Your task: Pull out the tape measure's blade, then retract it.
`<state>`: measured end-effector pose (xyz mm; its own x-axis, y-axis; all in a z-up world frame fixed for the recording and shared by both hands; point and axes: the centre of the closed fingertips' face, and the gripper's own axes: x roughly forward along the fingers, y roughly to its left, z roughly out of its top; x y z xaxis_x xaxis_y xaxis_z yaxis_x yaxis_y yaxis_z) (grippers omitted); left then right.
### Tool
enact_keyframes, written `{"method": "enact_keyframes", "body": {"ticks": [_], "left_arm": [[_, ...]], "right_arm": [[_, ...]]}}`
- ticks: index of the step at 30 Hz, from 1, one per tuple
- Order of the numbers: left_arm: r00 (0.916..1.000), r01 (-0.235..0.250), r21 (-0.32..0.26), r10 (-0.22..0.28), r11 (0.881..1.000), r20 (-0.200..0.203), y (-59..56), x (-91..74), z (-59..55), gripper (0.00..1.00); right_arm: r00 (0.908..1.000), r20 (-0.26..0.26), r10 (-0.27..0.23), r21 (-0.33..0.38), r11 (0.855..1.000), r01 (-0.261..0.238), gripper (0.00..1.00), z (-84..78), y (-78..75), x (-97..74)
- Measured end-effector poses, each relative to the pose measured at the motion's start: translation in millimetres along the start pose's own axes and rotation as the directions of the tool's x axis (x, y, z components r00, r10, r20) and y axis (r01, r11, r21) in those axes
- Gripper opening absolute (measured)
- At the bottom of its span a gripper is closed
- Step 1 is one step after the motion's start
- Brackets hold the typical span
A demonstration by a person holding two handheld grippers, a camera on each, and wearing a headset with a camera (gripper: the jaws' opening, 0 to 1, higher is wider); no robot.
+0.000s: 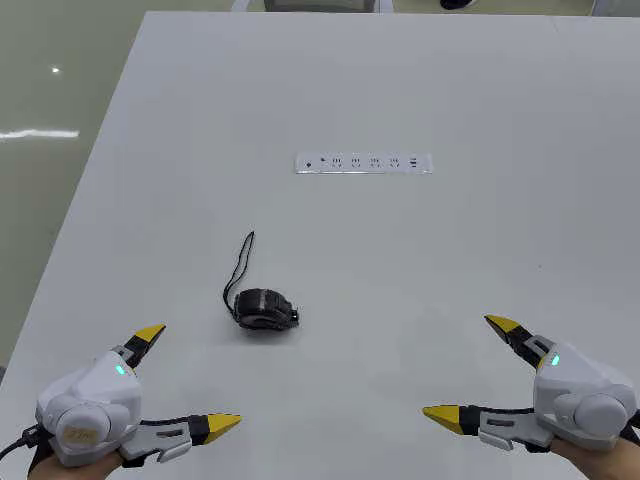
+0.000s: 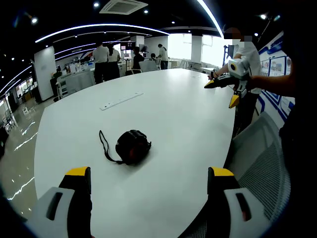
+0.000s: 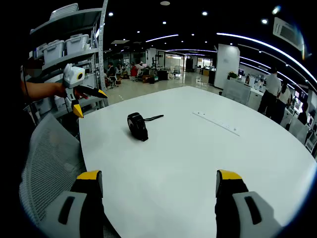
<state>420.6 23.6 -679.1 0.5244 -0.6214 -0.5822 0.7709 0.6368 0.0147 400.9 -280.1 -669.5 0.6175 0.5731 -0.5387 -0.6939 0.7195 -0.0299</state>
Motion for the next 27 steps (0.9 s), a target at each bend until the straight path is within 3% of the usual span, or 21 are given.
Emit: {"method": "enact_keyframes", "body": {"ticks": [27], "left_arm": [[0.9998, 0.017, 0.033, -0.017, 0.999, -0.006, 3.5, 4.0, 3.4, 0.92]], "right_arm": [[0.9991, -0.008, 0.041, -0.035, 0.999, -0.042, 0.93, 0.2, 0.2, 1.2]]}}
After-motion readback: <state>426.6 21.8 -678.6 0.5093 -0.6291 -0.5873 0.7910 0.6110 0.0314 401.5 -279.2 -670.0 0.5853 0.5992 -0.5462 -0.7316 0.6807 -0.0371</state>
